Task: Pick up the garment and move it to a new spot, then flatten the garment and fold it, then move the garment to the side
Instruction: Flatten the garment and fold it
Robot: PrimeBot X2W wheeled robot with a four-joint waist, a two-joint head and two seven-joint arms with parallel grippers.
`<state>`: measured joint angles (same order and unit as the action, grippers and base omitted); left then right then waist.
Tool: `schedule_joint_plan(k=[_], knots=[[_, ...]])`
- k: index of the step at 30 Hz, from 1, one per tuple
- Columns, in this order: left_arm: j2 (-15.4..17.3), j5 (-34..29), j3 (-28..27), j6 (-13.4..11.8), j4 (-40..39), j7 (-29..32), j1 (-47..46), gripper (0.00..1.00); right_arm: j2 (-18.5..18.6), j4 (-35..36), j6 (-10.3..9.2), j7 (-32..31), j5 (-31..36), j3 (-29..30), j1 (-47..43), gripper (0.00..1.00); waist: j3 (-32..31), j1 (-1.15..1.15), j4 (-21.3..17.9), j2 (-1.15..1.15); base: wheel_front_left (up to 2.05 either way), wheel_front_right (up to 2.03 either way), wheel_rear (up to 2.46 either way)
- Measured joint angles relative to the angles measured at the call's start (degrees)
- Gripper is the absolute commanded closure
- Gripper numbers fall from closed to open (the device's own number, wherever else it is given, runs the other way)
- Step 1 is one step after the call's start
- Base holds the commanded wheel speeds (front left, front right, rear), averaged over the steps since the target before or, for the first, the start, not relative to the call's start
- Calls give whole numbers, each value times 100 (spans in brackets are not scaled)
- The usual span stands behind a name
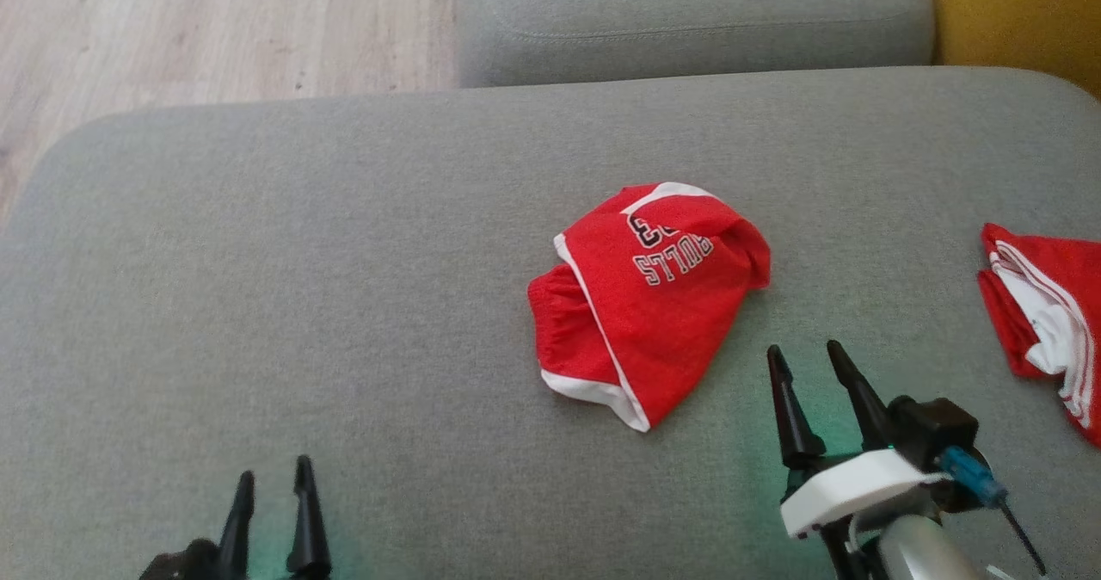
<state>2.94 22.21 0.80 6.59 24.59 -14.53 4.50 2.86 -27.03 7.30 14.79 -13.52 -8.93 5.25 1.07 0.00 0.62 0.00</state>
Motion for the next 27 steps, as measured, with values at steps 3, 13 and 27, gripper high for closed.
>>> schedule_joint_plan(k=[3,13,27], knots=[[-8,0,196,5,1,0,-61,0,0,1,0,0,7,-114,32,0,47,0,113,0,0,0,0],[-7,208,900,49,168,0,-233,0,12,-1237,0,-3,-1,-1023,2061,0,239,-1,757,0,0,0,0],[-5,320,1092,49,477,0,-233,0,102,-3578,1,-738,230,-924,3197,0,398,-1,1322,0,0,0,0]])
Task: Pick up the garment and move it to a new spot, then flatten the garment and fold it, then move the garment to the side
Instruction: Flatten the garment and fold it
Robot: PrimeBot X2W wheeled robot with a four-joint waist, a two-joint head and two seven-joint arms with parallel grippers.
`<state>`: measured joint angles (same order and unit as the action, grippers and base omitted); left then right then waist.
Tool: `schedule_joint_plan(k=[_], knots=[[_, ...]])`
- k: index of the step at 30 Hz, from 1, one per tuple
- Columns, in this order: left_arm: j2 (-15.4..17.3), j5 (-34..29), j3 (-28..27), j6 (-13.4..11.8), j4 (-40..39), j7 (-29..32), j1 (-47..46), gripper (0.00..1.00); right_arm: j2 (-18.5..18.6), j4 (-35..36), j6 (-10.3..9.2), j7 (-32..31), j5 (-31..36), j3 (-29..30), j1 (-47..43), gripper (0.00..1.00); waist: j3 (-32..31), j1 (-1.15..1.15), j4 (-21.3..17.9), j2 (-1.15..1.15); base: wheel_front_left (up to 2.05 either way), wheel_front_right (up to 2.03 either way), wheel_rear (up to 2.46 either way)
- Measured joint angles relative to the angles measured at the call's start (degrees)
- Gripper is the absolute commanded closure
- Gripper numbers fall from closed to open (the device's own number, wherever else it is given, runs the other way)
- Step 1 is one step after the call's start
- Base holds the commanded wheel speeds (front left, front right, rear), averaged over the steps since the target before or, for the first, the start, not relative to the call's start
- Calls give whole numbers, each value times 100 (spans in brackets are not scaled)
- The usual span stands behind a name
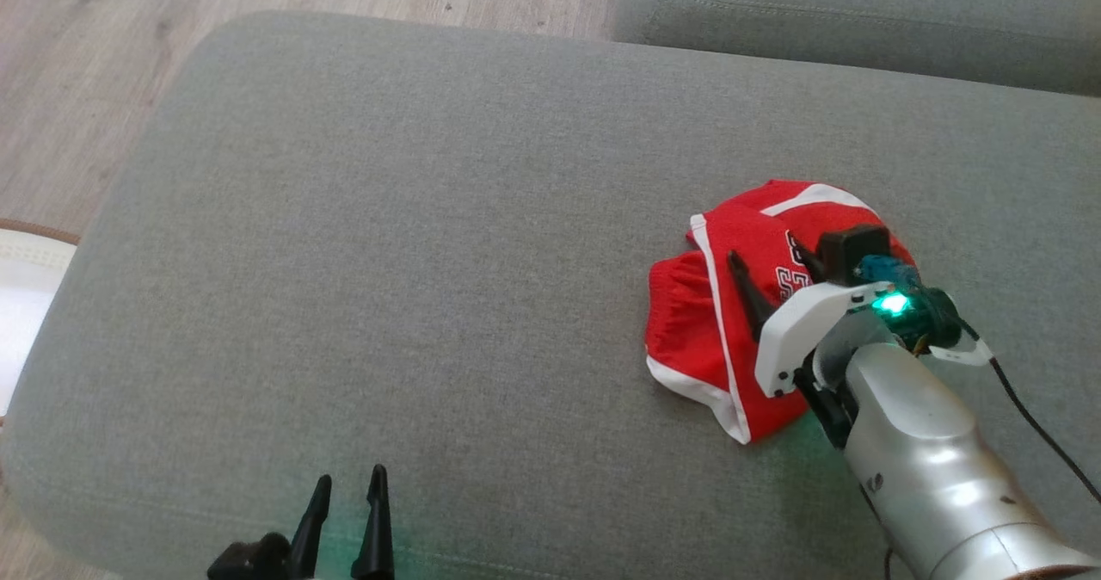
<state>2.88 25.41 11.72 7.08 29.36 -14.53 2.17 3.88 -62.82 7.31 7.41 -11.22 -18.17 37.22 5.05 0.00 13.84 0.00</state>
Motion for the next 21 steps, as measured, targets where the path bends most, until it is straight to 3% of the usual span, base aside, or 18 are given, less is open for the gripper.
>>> schedule_joint_plan(k=[1,2,13,21], knots=[[0,0,3,0,-1,0,-2,0,0,-12,0,30,-55,-52,2,38,5,0,-7,0,0,0,0],[0,0,7,0,-1,0,-3,0,0,-16,-1,98,-105,-118,2,100,11,0,-13,0,0,0,0],[-1,85,219,5,-51,0,-192,0,67,443,-1,646,-450,-526,340,100,24,0,124,0,0,0,0],[-1,86,299,7,-30,0,-182,0,48,2547,-1,681,-482,-360,658,100,-68,0,477,0,0,0,0]])
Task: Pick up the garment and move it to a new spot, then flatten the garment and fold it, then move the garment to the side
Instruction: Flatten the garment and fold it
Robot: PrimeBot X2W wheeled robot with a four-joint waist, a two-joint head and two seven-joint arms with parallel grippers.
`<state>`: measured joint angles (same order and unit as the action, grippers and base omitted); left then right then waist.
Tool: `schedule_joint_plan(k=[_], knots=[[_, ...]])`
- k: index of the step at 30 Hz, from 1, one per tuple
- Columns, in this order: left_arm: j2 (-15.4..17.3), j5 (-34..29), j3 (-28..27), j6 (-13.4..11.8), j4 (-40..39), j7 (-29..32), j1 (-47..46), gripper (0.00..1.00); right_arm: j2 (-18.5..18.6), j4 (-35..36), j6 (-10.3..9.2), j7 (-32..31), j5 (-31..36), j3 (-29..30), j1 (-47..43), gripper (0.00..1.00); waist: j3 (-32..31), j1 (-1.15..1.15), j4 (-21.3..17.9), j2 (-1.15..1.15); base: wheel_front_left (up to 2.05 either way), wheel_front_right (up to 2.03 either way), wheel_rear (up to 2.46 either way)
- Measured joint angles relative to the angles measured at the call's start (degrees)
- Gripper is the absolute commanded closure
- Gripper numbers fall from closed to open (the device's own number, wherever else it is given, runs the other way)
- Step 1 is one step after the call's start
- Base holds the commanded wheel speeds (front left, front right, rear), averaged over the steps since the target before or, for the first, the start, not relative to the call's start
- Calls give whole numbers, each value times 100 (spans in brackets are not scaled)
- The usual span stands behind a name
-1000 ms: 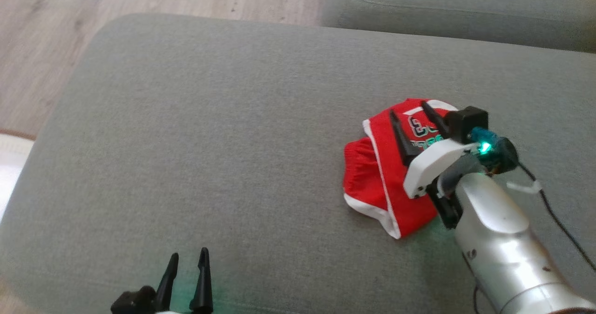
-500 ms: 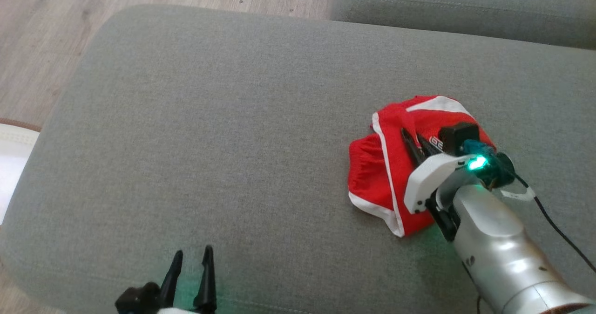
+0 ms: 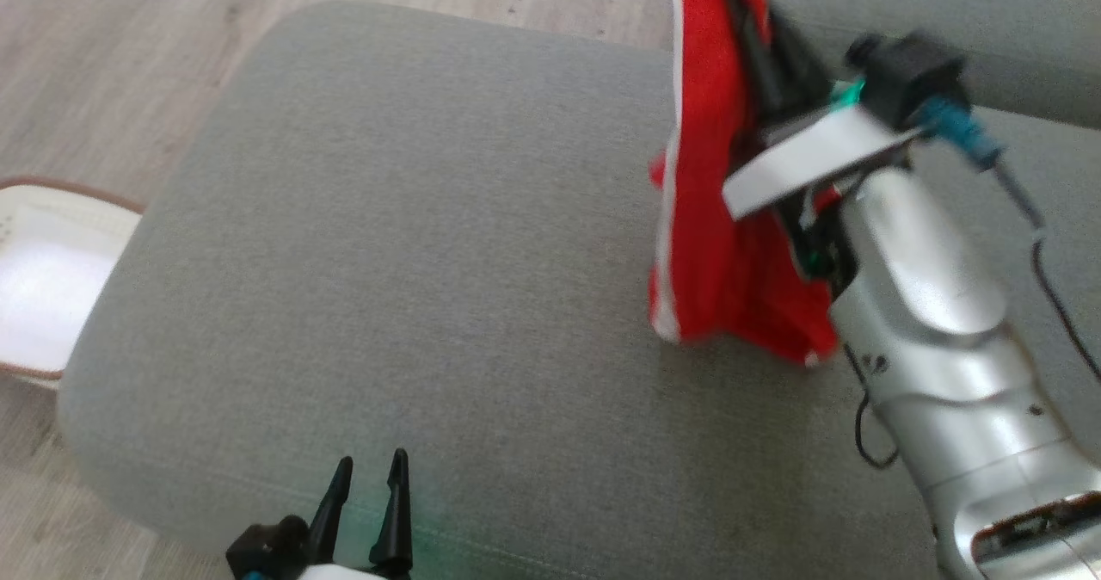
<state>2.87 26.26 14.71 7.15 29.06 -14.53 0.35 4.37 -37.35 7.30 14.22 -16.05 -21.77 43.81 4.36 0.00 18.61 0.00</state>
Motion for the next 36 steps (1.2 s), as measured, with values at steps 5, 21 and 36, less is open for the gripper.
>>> schedule_joint_plan(k=[5,21,36], knots=[[1,-3,-73,0,8,0,65,0,-10,1279,1,18,10,463,-52,100,-86,0,210,0,0,0,0],[3,-8,-158,1,-54,0,49,0,280,363,0,41,650,3601,-3458,0,68,0,-547,0,0,0,0],[2,116,641,1,-21,0,-522,0,-156,2007,0,41,1325,2624,-3517,0,233,0,-1282,0,0,0,0]])
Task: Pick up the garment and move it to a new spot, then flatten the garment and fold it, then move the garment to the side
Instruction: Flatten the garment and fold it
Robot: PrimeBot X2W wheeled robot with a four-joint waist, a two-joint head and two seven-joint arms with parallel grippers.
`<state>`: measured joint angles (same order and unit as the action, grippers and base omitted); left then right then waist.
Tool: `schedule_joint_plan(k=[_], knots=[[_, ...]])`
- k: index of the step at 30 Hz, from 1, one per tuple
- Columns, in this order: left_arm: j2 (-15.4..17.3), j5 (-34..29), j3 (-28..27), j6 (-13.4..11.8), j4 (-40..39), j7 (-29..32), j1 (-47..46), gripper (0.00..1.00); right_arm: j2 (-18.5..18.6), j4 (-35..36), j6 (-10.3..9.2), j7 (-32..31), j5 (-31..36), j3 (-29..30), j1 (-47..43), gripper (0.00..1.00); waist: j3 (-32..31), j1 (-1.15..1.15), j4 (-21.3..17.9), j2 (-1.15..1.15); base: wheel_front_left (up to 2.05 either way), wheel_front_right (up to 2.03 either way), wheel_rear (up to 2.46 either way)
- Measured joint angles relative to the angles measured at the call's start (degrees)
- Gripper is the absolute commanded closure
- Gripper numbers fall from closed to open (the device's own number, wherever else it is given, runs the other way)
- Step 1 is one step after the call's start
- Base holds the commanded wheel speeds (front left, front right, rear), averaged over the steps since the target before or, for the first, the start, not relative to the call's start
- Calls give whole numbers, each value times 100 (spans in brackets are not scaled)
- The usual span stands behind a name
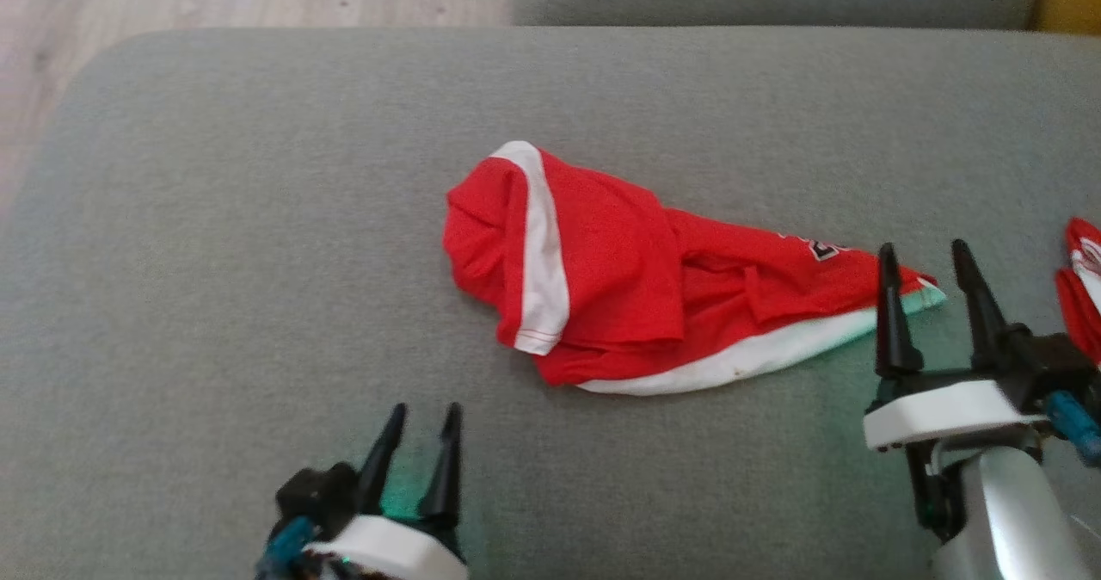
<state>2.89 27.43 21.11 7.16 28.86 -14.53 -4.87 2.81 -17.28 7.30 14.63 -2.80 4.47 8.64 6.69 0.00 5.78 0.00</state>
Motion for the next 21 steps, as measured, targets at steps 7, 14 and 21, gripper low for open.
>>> schedule_joint_plan(k=[7,14,21], knots=[[-2,511,927,0,348,0,-494,0,-7,66,0,1,-60,-343,5,0,219,0,-418,0,0,0,0],[26,962,1247,-3,525,-16,-861,0,-8,80,0,1,-83,-453,16,0,458,0,-868,0,0,0,0],[207,1194,1419,-11,364,-60,-937,0,-8,71,0,1,-93,-544,19,0,570,0,-1159,0,0,0,0]])
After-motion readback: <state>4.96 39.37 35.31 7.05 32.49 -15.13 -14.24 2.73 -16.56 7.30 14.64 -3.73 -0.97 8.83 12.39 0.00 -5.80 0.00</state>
